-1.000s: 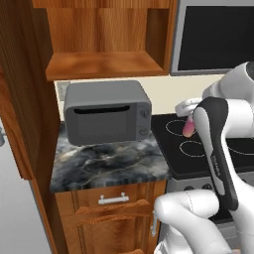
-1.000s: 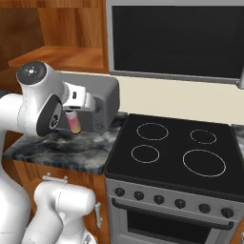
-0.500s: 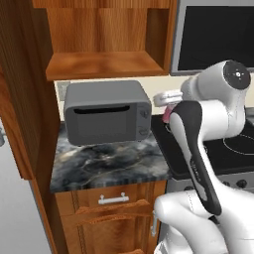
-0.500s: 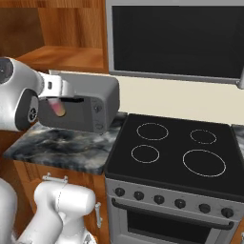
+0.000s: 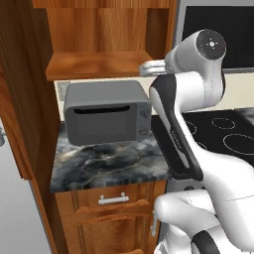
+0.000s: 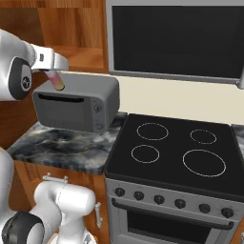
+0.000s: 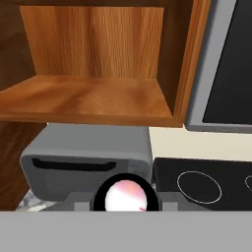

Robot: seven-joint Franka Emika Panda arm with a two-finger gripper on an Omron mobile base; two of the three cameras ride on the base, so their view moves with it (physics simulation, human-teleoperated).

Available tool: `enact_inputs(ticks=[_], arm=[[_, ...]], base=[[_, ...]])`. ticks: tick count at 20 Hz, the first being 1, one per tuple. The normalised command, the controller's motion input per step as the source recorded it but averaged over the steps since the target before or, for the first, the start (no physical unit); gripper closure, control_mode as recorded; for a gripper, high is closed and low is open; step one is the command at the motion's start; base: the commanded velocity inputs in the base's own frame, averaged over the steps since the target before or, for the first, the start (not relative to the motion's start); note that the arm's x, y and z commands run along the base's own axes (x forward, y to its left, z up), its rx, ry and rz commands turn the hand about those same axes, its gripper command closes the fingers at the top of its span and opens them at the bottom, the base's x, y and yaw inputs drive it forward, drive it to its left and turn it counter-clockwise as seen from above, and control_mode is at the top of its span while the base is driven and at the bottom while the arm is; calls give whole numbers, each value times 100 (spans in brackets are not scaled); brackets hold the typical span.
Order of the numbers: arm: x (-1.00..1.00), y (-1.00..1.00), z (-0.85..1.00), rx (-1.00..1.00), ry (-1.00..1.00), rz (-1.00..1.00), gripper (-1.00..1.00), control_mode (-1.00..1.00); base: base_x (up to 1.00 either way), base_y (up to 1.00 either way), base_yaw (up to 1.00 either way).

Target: Sort all alcoholic drinks to one cabinet, and non-alcoholic drinks to the other.

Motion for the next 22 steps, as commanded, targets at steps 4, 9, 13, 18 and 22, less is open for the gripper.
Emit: enact_inputs(ticks=[4, 9, 13, 18, 22], arm=[[66, 28, 26, 0, -2, -11, 100, -100], [61, 3, 5, 0, -1, -6, 100, -100], [41, 0, 8, 0, -4, 0, 100, -100], [56, 0, 13, 0, -3, 0, 100, -100], [61, -1, 14, 0, -4, 0, 100, -100]], base=[[0, 0, 0], [0, 0, 0], [0, 0, 0], [0, 0, 0], [0, 0, 0]])
